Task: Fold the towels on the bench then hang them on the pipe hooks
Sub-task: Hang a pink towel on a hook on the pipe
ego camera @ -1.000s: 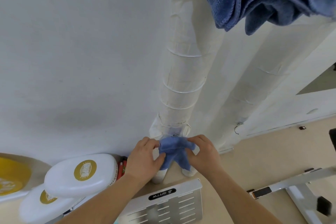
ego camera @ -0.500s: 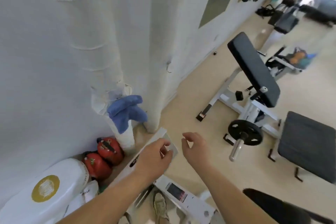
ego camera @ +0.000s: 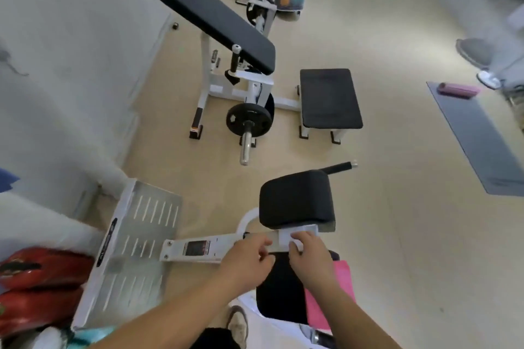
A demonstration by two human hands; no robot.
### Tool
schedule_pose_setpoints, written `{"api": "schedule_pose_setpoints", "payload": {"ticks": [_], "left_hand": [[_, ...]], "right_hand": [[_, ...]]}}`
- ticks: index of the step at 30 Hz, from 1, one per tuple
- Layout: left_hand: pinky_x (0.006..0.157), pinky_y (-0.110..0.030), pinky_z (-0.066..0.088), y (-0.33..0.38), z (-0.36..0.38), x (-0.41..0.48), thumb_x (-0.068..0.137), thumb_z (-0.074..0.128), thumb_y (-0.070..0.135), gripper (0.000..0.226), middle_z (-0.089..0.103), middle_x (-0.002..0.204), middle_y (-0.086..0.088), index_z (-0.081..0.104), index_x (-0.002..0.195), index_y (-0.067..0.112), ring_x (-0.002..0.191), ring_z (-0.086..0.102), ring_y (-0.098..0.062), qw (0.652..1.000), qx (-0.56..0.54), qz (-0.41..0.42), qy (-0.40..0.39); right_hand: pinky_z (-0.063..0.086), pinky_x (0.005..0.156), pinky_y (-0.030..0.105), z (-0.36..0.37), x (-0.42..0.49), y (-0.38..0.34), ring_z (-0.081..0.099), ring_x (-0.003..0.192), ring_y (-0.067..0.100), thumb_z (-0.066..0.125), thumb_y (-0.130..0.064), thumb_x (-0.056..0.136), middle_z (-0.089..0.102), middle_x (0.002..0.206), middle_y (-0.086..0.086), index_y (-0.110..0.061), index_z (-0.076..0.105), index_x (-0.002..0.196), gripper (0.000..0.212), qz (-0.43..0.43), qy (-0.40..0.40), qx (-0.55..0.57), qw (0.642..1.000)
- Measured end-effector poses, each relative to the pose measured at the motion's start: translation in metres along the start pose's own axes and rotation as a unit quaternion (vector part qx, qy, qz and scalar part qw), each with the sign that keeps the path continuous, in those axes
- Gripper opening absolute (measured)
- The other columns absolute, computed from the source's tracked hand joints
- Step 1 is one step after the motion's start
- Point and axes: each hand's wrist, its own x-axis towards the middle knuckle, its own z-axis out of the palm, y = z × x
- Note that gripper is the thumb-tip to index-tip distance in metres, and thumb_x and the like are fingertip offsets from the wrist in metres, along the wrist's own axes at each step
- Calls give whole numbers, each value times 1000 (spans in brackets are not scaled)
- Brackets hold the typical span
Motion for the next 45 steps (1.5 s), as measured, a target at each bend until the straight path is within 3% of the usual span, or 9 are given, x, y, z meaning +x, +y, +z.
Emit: {"api": "schedule_pose_setpoints", "payload": {"ticks": [7, 13, 17, 23, 27, 29, 32, 36, 45], "left_hand": [[97, -33, 52, 40, 100, 7, 95, 60, 31, 35, 63, 122, 4, 60, 130, 28, 106, 61, -14, 989, 75, 12, -126], [95, -34, 53, 43, 130, 5, 96, 58, 27, 33, 60, 116, 5, 59, 130, 27, 105, 62, -16, 981, 99, -13, -167], [96, -27, 49, 36, 129, 6, 96, 59, 25, 41, 59, 125, 5, 55, 137, 28, 108, 58, -12, 983, 92, -37, -156], [94, -21, 47, 38, 92, 15, 93, 68, 24, 48, 56, 127, 14, 53, 138, 32, 107, 57, -1, 999, 17, -20, -30], [109, -24, 39, 40, 29, 11, 84, 76, 37, 81, 33, 139, 30, 31, 150, 43, 127, 37, 5, 995, 48, 40, 78], [102, -24, 50, 36, -10, 2, 81, 75, 38, 84, 50, 133, 25, 28, 150, 52, 117, 53, 4, 995, 37, 34, 89], [78, -22, 53, 16, -72, -21, 77, 68, 39, 71, 67, 93, 16, 42, 143, 49, 89, 66, -2, 993, -5, 9, 121], [77, -34, 61, -24, -156, -64, 75, 73, 33, 16, 75, 85, 4, 72, 90, 29, 79, 68, -2, 974, -114, -19, 193], [66, -21, 53, -91, -318, -128, 89, 74, 40, 22, 76, 96, 5, 71, 104, 24, 86, 72, -10, 905, -249, -57, 341]], "right_hand": [[51, 92, 38, -7, -28, 147, 61, 113, 31, 42, -32, 99, 57, 130, 11, -15, 48, 142, 46, 192, -102, -39, 975], [47, 81, 37, 7, -44, 191, 65, 98, 30, 35, -41, 104, 66, 118, 11, -39, 18, 157, 56, 249, -126, 60, 958], [47, 74, 33, -9, -39, 174, 60, 88, 22, 60, -25, 92, 66, 110, 5, -19, 45, 142, 52, 237, -38, 153, 959], [49, 62, 11, -45, -13, 91, 68, 88, 1, 64, -14, 83, 66, 96, -15, -28, 62, 117, 37, 78, -3, 246, 966], [64, 71, 32, -55, 4, 6, 71, 85, 10, 76, -25, 76, 70, 92, -7, -33, 57, 115, 45, -57, -116, 257, 958], [63, 73, 33, -51, 16, -37, 70, 83, 9, 74, -13, 78, 70, 93, -6, -33, 56, 119, 50, -112, -156, 216, 958], [55, 67, 20, -46, 26, -112, 63, 78, 3, 80, -8, 78, 62, 102, -9, -33, 54, 125, 59, -180, -197, 182, 946], [45, 68, 13, -30, 27, -208, 61, 89, 5, 84, -34, 81, 64, 106, -8, -31, 58, 127, 53, -266, -254, 91, 925], [49, 64, 13, -12, 32, -385, 62, 75, 5, 82, -27, 85, 68, 86, -2, -11, 73, 100, 25, -288, -297, 116, 903]]}}
